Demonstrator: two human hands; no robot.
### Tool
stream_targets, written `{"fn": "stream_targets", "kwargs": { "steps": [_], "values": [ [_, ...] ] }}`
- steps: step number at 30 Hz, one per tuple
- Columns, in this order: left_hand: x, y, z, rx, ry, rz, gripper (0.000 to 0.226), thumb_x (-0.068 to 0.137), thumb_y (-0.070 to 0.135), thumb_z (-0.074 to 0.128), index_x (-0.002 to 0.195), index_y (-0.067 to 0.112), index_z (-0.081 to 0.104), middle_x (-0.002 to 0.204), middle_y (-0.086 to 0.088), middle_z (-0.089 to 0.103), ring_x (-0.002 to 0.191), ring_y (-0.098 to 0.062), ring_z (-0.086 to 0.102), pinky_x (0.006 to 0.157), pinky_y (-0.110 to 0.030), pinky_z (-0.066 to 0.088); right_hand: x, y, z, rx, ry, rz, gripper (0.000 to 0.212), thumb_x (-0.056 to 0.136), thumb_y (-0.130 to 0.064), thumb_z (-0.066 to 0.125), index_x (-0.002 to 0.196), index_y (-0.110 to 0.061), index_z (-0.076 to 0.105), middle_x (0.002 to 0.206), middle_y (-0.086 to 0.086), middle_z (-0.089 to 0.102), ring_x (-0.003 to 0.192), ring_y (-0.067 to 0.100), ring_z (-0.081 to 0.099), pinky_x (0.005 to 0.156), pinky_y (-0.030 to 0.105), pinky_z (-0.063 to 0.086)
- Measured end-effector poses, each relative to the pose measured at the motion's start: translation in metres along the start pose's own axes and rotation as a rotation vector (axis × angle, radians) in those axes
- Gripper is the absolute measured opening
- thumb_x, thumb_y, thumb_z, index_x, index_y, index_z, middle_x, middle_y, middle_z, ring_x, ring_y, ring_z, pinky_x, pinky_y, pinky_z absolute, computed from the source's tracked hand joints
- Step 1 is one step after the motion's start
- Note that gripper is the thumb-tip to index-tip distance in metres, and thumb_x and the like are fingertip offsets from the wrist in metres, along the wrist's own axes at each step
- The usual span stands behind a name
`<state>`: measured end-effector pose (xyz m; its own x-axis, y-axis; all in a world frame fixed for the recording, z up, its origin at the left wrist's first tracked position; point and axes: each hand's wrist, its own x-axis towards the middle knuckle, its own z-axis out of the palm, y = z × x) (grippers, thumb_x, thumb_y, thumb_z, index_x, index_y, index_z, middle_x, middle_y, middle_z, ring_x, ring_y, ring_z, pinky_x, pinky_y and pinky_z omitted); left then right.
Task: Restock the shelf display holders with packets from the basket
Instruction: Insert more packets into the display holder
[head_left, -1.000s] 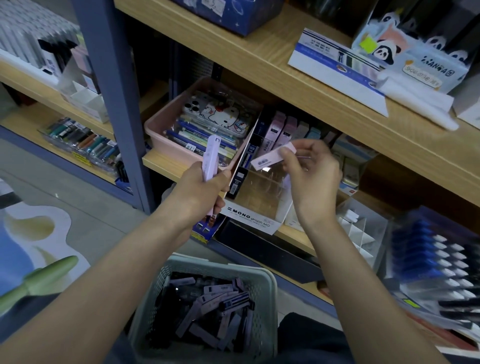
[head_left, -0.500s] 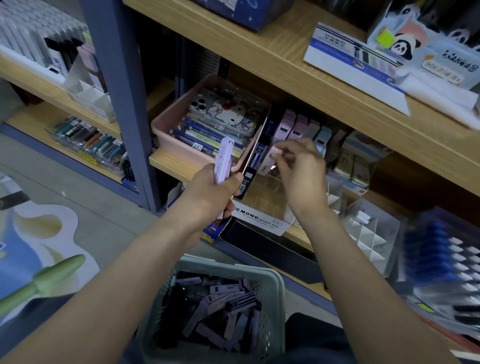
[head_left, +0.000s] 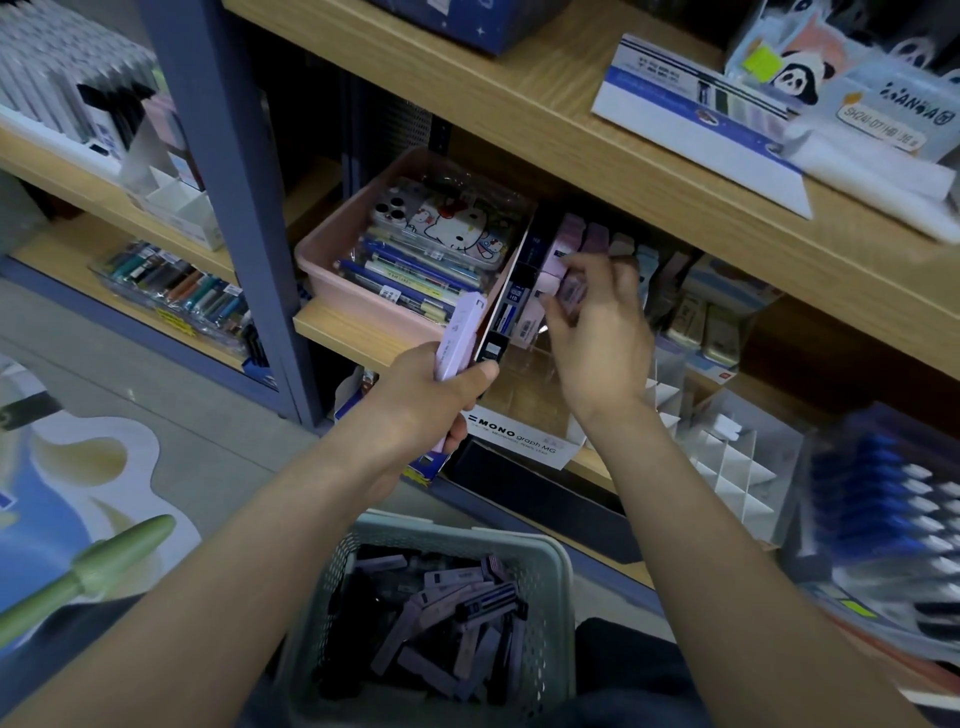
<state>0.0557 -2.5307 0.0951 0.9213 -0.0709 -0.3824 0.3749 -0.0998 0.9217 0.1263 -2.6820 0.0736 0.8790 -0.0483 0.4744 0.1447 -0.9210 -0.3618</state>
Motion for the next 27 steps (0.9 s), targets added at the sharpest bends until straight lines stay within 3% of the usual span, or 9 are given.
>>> {"fn": "stream_targets", "kwargs": {
  "steps": [2, 5, 8, 11, 16, 20, 23, 25, 27],
  "values": [
    [0.001, -0.001, -0.001, 0.002, -0.012, -0.004, 0.018, 0.095, 0.027, 0.052, 0.081, 0.017, 0.046, 0.063, -0.002, 0.044, 0.034, 0.0, 0.04, 0.039, -0.01, 0.036, 0.001, -0.011, -0.009, 0.149, -0.021, 0.058, 0.021, 0.094, -0.026, 0.054, 0.11, -0.015, 0.059, 0.101, 0.0, 0.059, 0.086, 0.018, 0.06, 0.07, 0.037, 0.05],
    [0.002, -0.001, -0.001, 0.001, -0.023, -0.019, 0.012, 0.094, 0.024, 0.055, 0.091, 0.014, 0.048, 0.067, -0.002, 0.044, 0.043, -0.005, 0.043, 0.041, -0.011, 0.038, -0.003, -0.037, -0.029, 0.513, -0.358, 0.231, 0.031, 0.097, -0.042, 0.04, 0.092, -0.021, 0.062, 0.075, -0.01, 0.061, 0.069, 0.01, 0.06, 0.069, 0.032, 0.049],
    [0.0, -0.001, 0.001, 0.074, -0.049, -0.003, 0.016, 0.092, 0.023, 0.057, 0.089, 0.013, 0.045, 0.067, -0.005, 0.045, 0.047, -0.009, 0.04, 0.039, -0.012, 0.036, -0.014, -0.05, -0.042, 0.593, -0.605, 0.241, 0.028, 0.092, -0.046, 0.05, 0.081, -0.025, 0.064, 0.064, -0.012, 0.059, 0.053, -0.002, 0.055, 0.056, 0.018, 0.047],
    [-0.004, 0.002, 0.004, 0.098, -0.095, 0.034, 0.014, 0.088, 0.024, 0.062, 0.089, 0.016, 0.05, 0.059, 0.0, 0.046, 0.038, -0.003, 0.04, 0.039, -0.012, 0.035, -0.02, -0.048, -0.049, 0.732, -0.616, 0.338, 0.016, 0.089, -0.027, 0.062, 0.089, -0.012, 0.068, 0.069, -0.002, 0.064, 0.052, 0.0, 0.057, 0.048, 0.016, 0.048],
    [-0.007, 0.007, 0.005, -0.102, -0.133, -0.01, 0.017, 0.089, 0.028, 0.061, 0.104, 0.022, 0.061, 0.055, 0.009, 0.046, 0.045, -0.004, 0.041, 0.045, -0.014, 0.039, -0.021, -0.032, -0.065, 1.04, -0.455, 0.596, 0.023, 0.094, -0.019, 0.053, 0.103, 0.0, 0.062, 0.077, 0.006, 0.066, 0.055, 0.002, 0.062, 0.052, 0.015, 0.052],
    [-0.005, 0.011, 0.002, -0.369, -0.07, -0.094, 0.025, 0.089, 0.031, 0.059, 0.104, 0.012, 0.062, 0.067, 0.004, 0.052, 0.049, -0.007, 0.039, 0.043, -0.017, 0.039, -0.027, -0.029, -0.07, 1.086, -0.298, 0.476, 0.008, 0.094, -0.012, 0.052, 0.094, -0.009, 0.06, 0.087, 0.008, 0.067, 0.066, 0.009, 0.067, 0.061, 0.017, 0.054],
    [-0.004, 0.015, 0.001, -0.494, -0.051, -0.124, 0.03, 0.086, 0.034, 0.061, 0.106, 0.011, 0.065, 0.08, 0.003, 0.069, 0.048, -0.006, 0.039, 0.043, -0.015, 0.041, -0.037, -0.027, -0.068, 1.034, -0.301, 0.217, 0.009, 0.091, -0.005, 0.057, 0.089, -0.014, 0.06, 0.09, 0.007, 0.066, 0.079, 0.017, 0.068, 0.072, 0.026, 0.056],
    [-0.003, 0.015, 0.001, -0.526, -0.048, -0.128, 0.029, 0.087, 0.031, 0.061, 0.103, 0.007, 0.065, 0.065, 0.005, 0.066, 0.048, -0.005, 0.039, 0.043, -0.014, 0.041, -0.045, -0.025, -0.065, 0.918, -0.339, 0.017, 0.012, 0.087, -0.005, 0.062, 0.09, -0.017, 0.063, 0.093, 0.005, 0.064, 0.088, 0.014, 0.065, 0.08, 0.028, 0.054],
    [-0.001, 0.014, 0.001, -0.526, -0.007, -0.119, 0.021, 0.088, 0.023, 0.061, 0.099, 0.005, 0.064, 0.051, 0.007, 0.054, 0.045, -0.005, 0.039, 0.041, -0.014, 0.04, -0.053, -0.023, -0.061, 0.809, -0.386, -0.116, 0.013, 0.082, -0.004, 0.068, 0.093, -0.012, 0.065, 0.098, -0.002, 0.06, 0.093, 0.004, 0.061, 0.083, 0.018, 0.05]
  ]
}}
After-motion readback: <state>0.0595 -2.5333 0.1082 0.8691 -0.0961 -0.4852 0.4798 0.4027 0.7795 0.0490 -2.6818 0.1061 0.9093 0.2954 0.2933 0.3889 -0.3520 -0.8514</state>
